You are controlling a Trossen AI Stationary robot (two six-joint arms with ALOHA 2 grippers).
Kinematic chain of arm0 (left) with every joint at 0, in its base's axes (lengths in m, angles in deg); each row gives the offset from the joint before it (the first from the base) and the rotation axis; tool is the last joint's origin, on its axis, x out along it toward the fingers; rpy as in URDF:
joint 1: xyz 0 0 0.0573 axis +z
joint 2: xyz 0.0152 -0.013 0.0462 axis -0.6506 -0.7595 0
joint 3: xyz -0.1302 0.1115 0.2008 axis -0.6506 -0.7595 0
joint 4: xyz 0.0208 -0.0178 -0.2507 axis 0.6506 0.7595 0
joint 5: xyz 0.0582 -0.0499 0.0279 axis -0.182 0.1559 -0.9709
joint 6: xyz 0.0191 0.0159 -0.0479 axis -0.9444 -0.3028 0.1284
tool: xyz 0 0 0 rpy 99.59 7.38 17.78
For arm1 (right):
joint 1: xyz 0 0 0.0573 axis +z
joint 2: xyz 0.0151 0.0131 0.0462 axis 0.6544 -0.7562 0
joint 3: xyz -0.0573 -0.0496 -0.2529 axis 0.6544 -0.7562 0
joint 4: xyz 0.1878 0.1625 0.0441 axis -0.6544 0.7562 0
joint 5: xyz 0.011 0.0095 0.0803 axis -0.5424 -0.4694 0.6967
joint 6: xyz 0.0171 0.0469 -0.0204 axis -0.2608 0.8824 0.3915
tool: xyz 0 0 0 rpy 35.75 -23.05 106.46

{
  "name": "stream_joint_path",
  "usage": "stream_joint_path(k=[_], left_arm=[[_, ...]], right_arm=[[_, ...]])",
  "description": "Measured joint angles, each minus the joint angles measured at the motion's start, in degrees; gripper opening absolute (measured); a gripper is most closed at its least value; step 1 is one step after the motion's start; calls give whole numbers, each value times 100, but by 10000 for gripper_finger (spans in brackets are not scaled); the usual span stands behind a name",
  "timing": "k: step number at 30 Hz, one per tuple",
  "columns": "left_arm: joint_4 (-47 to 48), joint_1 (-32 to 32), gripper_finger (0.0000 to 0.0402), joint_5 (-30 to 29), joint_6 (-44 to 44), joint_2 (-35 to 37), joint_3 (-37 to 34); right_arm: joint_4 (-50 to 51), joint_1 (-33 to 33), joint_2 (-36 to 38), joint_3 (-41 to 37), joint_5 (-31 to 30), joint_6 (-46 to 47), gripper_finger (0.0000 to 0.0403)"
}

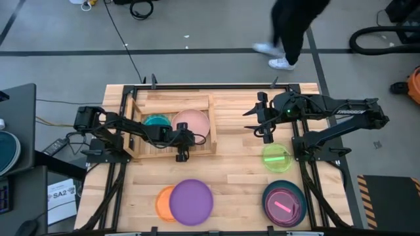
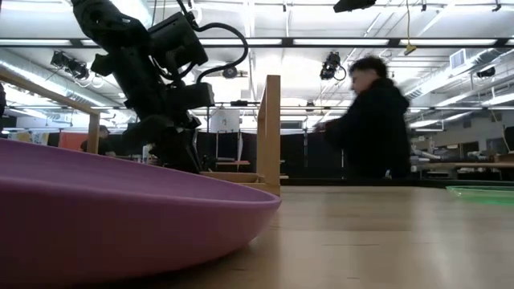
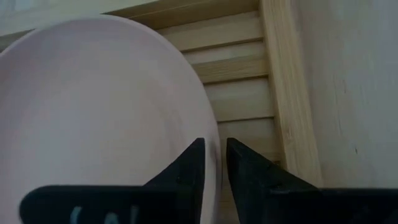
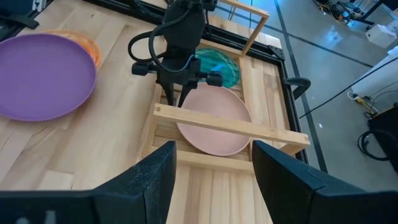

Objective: Place and stack plates onto a shelf
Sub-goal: Put the light brown plate on the shelf, then stack the purple plate on top of the light brown plate on the shelf

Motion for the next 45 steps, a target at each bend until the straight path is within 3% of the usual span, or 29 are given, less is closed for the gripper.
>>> stream_joint_path(k=[17, 22, 30, 45], left_arm=[[-7, 2, 203, -188, -4, 2, 0], [17, 0, 204, -188, -3, 98, 36], [385, 2, 200, -188, -6, 116, 650], [2588, -407, 199, -188, 5, 118, 2541]], right_arm=[[-1, 0, 0, 0, 0, 0, 215], [4, 1, 0, 0, 1, -2, 215], [10, 0, 0, 0, 2, 0, 215], [10, 0, 0, 0, 2, 0, 215]])
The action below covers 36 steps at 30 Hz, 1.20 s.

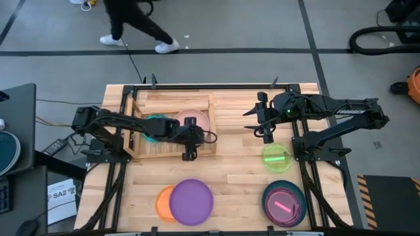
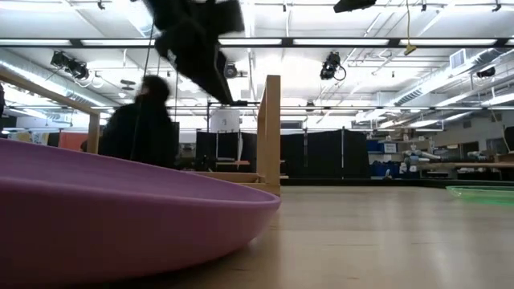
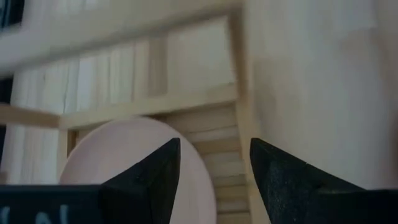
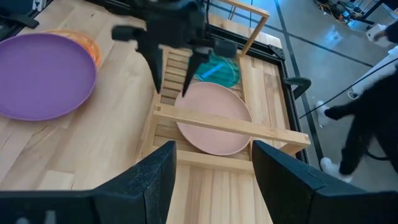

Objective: Place and stack plates onto a shelf
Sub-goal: Stack the purple plate on top of the light brown plate on the shelf

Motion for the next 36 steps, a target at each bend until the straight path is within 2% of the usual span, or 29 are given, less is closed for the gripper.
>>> stream_joint_path(k=[5, 13, 29, 36], left_arm=[[348, -301, 199, 0, 78, 0, 451], [903, -785, 199, 51, 1096, 0, 886], [2095, -1788, 199, 1010, 4385, 0, 954], [2195, -2242, 199, 1151, 5714, -1, 954]], right_arm=[[-2, 0, 0, 0, 0, 0, 215], [-3, 0, 0, 0, 0, 0, 215], [-4, 0, 0, 0, -2, 0, 215], [-4, 0, 0, 0, 0, 0, 215]])
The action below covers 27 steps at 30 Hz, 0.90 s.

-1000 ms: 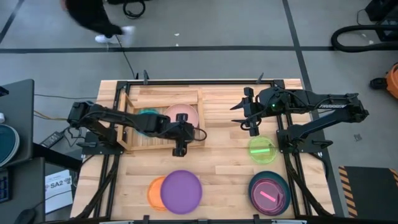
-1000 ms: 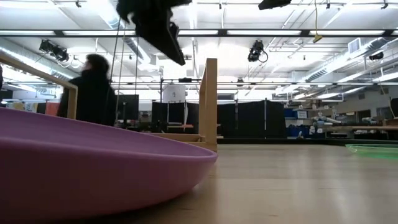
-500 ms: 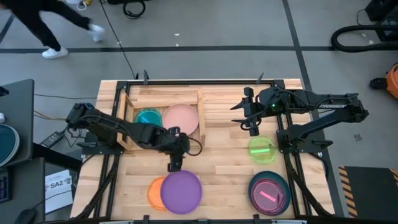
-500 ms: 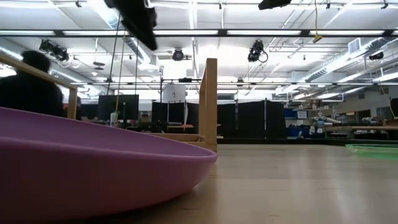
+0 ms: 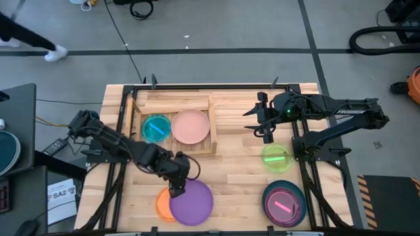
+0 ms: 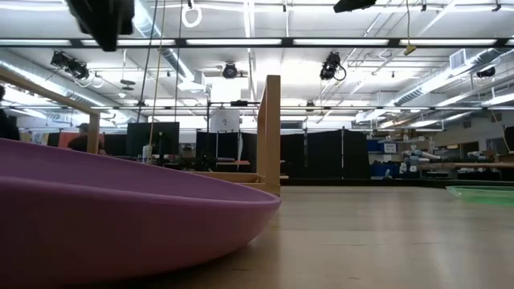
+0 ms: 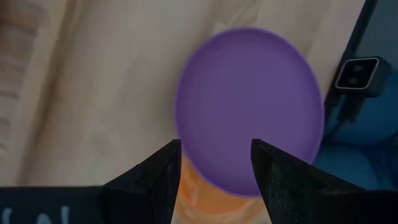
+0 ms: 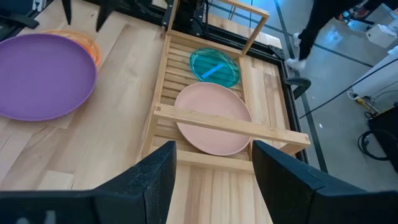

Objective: Place and stack plates onto a shelf
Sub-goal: Stack the purple plate on top of the light brown plate on the shelf

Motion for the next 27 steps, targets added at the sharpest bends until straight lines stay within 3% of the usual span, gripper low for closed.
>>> stream_joint_path(k=[11, 17, 27], left_arm=[[-7, -557, 199, -36, 1894, -6, 0], [-8, -764, 199, -504, 2713, -8, 0], [-68, -795, 199, -838, 3129, -8, -240]], right_arm=[[0, 0, 0, 0, -2, 0, 215], [0, 0, 0, 0, 0, 0, 215], [1, 0, 0, 0, 0, 0, 215]])
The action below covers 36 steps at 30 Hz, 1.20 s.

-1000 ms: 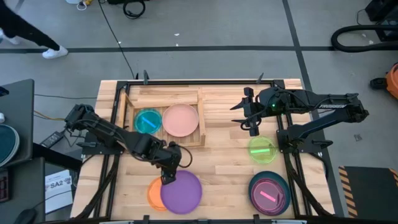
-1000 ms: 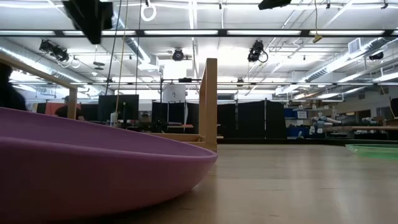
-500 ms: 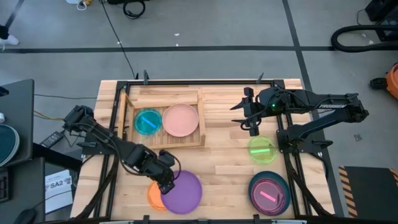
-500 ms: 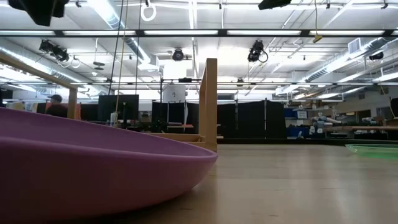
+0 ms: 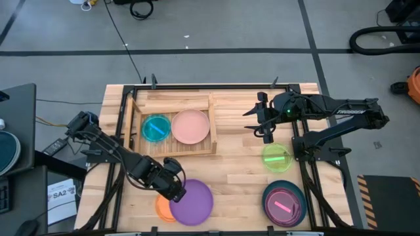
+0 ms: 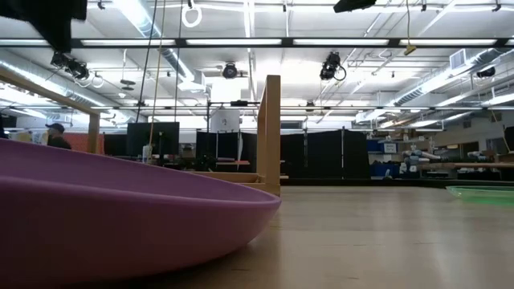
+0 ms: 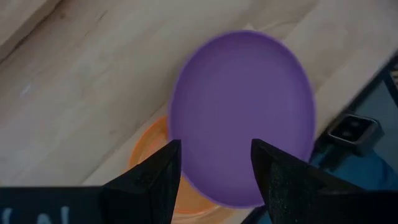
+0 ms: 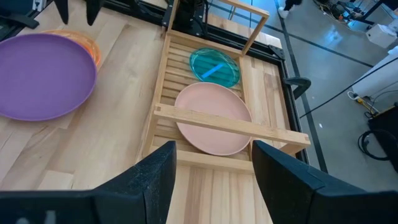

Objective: Place and stack plates onto a shelf
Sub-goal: Stack the purple plate on top of the light brown plate on the shelf

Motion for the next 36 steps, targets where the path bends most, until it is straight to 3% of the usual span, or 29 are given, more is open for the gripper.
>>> stream_joint_path(k=[10, 28, 36], left_arm=[[-400, 0, 199, 44, 458, -7, -681], [-2455, 0, 199, 117, 615, -9, -2150], [-2597, 0, 199, 119, 632, -64, -2236]], right_arm=[[0, 0, 0, 0, 0, 0, 215], [0, 0, 0, 0, 0, 0, 215], [1, 1, 0, 0, 0, 0, 215]])
